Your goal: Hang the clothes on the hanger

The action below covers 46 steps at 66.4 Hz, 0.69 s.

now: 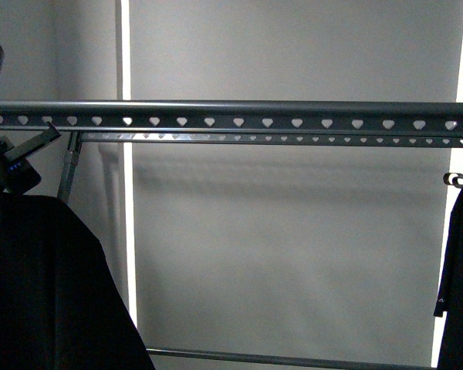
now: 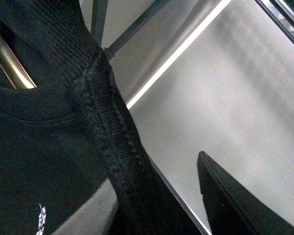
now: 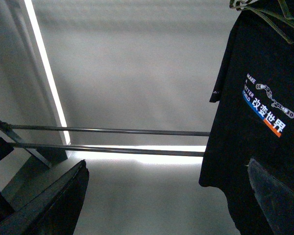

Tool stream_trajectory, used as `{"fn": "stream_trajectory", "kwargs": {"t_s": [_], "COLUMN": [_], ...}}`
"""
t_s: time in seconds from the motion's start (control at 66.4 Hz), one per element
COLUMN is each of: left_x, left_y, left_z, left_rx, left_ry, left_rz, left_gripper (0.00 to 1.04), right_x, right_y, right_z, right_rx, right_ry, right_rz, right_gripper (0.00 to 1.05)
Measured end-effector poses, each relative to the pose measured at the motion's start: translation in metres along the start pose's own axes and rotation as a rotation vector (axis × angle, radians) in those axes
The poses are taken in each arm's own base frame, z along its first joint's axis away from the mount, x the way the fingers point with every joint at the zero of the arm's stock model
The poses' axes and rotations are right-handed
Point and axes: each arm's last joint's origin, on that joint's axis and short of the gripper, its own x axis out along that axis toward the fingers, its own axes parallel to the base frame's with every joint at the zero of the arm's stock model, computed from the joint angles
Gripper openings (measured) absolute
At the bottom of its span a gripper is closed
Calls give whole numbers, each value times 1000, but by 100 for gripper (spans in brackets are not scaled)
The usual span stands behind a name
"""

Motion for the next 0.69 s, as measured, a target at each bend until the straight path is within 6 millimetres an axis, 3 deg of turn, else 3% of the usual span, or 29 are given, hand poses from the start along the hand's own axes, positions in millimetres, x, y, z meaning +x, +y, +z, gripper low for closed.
{"fn": "stream_trajectory", "kwargs": {"t_s": [0.12,0.346,0.602,0.693], "left_x": [-2,-32,-88,-98], "left_y": [10,27,23,20], "left_z": [-6,-10,-27,-33], "left_rx": [-21,81,376,466], "left_ry": [48,172,502,557], "left_rz": [-4,-94,-402,-497], "left_gripper": [4,4,4,4], "right_x": [0,0,0,0], "right_y": [0,0,0,0], "right_z": [0,0,0,0], "right_rx": [0,0,0,0], "right_ry": [0,0,0,0], "right_rz": [0,0,0,0], "right_gripper": [97,97,97,97]}}
